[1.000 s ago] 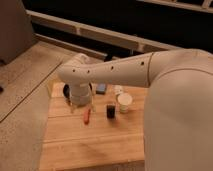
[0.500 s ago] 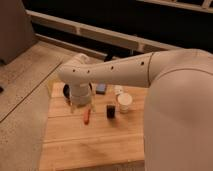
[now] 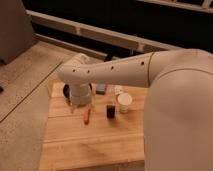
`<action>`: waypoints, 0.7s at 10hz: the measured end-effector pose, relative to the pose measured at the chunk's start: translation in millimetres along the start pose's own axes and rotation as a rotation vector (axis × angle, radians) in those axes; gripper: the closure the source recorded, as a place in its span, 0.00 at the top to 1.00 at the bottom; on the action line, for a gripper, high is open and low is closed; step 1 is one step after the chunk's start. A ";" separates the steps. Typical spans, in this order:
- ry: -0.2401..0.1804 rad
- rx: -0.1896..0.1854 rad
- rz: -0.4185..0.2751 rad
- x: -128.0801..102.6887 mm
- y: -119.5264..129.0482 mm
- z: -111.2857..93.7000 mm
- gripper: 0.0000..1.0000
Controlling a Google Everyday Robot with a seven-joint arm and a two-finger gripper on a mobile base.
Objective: Knock the eraser over
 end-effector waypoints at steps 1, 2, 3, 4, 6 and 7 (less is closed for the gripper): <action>0.000 0.000 -0.001 0.0 0.0 0.1 0.65; 0.000 0.002 -0.002 0.1 0.0 0.4 0.65; 0.003 0.014 0.004 2.5 -3.3 4.2 0.65; 0.014 0.034 0.027 8.9 -11.2 13.6 0.65; 0.040 0.057 0.102 21.2 -28.8 33.7 0.65; 0.049 0.064 0.133 26.5 -35.1 40.9 0.65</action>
